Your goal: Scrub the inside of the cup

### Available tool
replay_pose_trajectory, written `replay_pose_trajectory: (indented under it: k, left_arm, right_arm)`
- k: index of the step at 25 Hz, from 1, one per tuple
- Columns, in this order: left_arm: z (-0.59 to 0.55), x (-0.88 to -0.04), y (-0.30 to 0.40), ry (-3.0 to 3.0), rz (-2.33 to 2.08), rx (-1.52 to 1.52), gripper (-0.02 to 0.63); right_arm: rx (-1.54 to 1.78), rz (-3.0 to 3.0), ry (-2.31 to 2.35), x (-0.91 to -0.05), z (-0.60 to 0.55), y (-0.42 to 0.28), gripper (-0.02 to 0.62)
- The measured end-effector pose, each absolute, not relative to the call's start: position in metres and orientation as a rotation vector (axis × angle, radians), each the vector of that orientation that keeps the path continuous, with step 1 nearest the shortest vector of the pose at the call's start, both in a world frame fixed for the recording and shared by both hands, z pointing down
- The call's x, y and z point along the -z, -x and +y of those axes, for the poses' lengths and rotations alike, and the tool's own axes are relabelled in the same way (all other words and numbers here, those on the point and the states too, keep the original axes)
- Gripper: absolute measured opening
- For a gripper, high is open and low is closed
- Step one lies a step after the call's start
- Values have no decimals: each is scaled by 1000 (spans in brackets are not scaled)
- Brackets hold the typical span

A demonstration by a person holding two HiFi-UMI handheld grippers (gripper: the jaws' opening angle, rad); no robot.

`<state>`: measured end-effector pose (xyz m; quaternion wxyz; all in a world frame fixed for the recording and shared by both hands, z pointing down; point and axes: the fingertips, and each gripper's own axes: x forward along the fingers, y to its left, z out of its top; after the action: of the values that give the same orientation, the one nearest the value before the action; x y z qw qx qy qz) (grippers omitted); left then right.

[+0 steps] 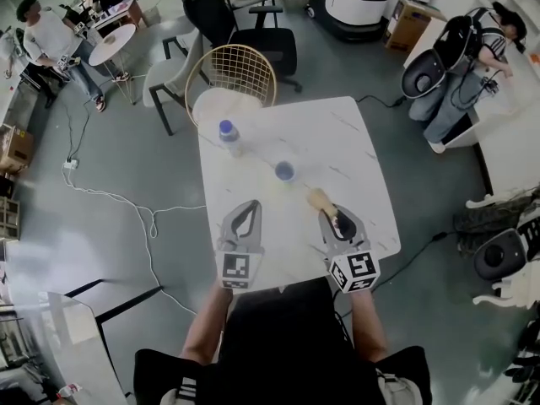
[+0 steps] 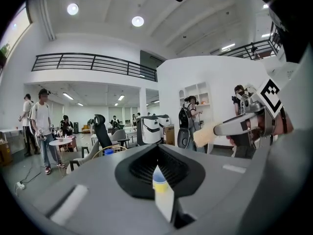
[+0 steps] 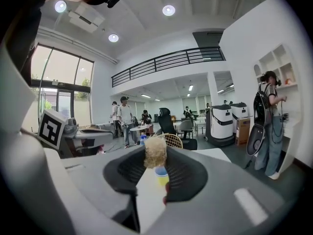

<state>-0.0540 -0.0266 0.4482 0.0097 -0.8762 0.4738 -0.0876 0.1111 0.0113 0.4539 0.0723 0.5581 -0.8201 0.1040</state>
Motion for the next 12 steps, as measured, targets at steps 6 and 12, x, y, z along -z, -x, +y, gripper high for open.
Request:
replay_pose_trajectory:
  k: [6,12]
  left_arm:
    - [-13,-441,64,2726,1487,254,8]
    - [-4,-438,65,2720,1469,244,8]
  right_arm:
    - [-275,-2471,-1683,-446,27,-106,110]
    - [-256,-2460,-1686,-447,33,-106,110]
